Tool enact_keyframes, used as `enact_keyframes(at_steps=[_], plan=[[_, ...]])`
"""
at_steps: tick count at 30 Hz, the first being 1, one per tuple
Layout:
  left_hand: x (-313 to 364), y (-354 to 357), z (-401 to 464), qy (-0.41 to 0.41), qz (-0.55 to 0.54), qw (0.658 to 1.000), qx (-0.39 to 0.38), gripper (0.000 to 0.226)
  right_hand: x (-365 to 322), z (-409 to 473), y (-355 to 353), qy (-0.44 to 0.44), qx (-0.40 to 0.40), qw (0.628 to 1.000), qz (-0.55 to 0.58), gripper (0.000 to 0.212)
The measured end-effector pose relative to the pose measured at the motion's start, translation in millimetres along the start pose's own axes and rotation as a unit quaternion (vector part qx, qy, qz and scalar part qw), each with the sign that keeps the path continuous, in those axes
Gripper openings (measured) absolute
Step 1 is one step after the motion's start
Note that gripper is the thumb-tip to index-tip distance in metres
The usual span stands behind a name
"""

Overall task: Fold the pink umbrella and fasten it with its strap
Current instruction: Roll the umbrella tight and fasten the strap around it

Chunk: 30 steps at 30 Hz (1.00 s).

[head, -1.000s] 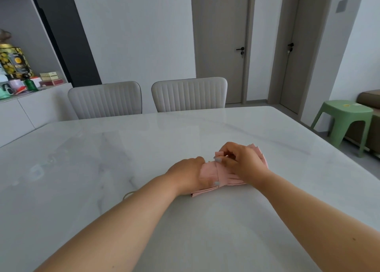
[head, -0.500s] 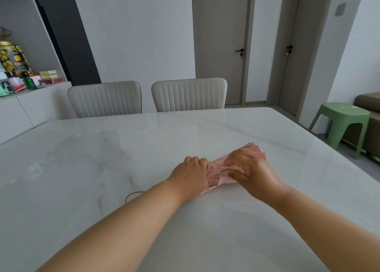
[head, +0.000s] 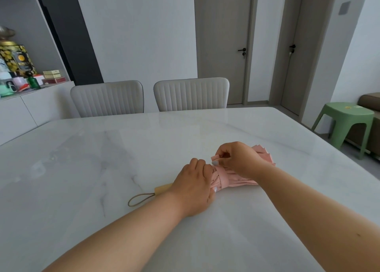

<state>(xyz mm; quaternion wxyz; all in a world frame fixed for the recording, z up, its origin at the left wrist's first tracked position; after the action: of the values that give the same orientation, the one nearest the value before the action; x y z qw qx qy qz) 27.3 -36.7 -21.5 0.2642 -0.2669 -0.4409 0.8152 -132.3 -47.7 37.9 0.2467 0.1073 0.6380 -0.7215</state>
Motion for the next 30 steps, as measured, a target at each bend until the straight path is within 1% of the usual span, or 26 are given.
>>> enact_keyframes(at_steps=[5,9,12,18,25,28,30], plan=[[0,2,-2,0.027,0.019,0.999,0.024,0.028,-2,3,3,0.028,-0.006,0.999,-0.037,0.022],[0,4,-3,0.030,0.027,0.999,0.036,0.028,-5,4,2,0.040,-0.016,0.998,-0.036,0.021],[2,4,-4,0.035,0.036,0.998,0.049,0.029,-7,6,-2,0.051,-0.046,0.997,-0.036,0.024],[6,4,-9,0.024,0.032,0.997,0.061,0.029,-8,3,-7,0.066,-0.092,0.993,0.016,0.020],[7,7,-12,-0.007,-0.016,0.997,0.078,0.043,-10,0,-6,0.085,-0.099,0.991,0.036,0.018],[8,6,-12,-0.009,-0.029,0.997,0.076,0.056,-12,0,-5,0.073,-0.093,0.992,0.033,0.019],[7,6,-13,-0.006,-0.029,0.996,0.079,0.056,-12,-1,-4,0.064,-0.086,0.994,0.034,0.020]])
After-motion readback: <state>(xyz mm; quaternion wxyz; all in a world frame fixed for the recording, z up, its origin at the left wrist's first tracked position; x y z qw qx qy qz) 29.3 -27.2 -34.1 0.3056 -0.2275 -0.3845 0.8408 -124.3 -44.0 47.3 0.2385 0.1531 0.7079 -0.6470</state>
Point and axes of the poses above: each hand's wrist, its own z-axis towards the middle knuckle, its own y-axis out of the palm, x = y × z, the point moved 2 cm from there along z, towards the middle knuckle, and after that the axes turned 5 degrees about -z, right-handed, at the moved point
